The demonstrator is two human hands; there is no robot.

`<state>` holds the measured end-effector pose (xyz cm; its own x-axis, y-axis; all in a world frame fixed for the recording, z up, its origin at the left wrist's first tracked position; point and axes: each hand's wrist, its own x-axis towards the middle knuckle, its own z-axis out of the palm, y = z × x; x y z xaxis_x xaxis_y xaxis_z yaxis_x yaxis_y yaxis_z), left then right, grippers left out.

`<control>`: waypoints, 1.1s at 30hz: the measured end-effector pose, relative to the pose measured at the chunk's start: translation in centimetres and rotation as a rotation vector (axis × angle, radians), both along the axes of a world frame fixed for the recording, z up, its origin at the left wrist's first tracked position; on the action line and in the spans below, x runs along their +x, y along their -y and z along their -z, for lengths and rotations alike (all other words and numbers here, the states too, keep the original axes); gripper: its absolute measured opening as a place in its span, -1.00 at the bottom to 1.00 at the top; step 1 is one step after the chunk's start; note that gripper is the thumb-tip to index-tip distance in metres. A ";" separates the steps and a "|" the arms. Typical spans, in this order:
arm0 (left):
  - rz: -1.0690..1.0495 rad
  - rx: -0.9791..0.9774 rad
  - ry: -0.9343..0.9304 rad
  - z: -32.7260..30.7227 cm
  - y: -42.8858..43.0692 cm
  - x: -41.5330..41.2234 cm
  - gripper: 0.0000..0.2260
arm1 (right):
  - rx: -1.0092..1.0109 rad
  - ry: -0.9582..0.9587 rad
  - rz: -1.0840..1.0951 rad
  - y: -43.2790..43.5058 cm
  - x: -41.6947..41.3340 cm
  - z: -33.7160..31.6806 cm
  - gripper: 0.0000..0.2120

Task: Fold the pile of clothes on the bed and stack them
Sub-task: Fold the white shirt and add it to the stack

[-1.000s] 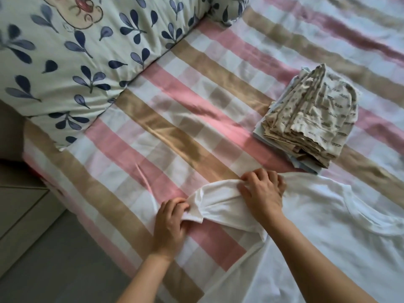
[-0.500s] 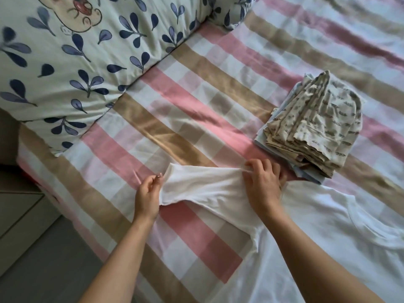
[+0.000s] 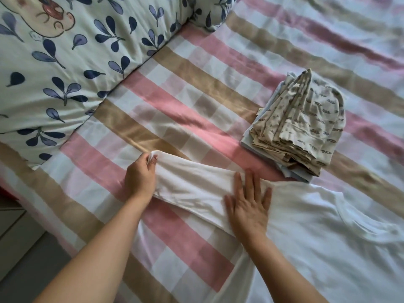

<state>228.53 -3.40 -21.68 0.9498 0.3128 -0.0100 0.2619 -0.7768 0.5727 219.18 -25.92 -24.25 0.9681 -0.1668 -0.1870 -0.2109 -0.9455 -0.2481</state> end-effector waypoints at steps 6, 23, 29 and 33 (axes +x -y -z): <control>-0.021 -0.064 -0.109 -1.4 -0.5 -0.4 -0.70 | 0.147 -0.039 -0.027 0.5 0.1 -1.9 -0.44; 0.926 -0.531 -0.480 -9.9 19.4 -11.6 -0.68 | 1.159 0.272 1.073 8.0 -8.2 -8.6 -0.75; 0.747 -0.434 -0.097 -8.0 22.4 -9.8 -0.75 | 0.816 0.398 1.013 15.3 -12.9 -7.5 -0.84; 0.854 -0.199 0.050 -4.6 24.8 -9.8 -0.71 | 0.619 0.425 1.044 19.9 -16.1 -5.8 -0.85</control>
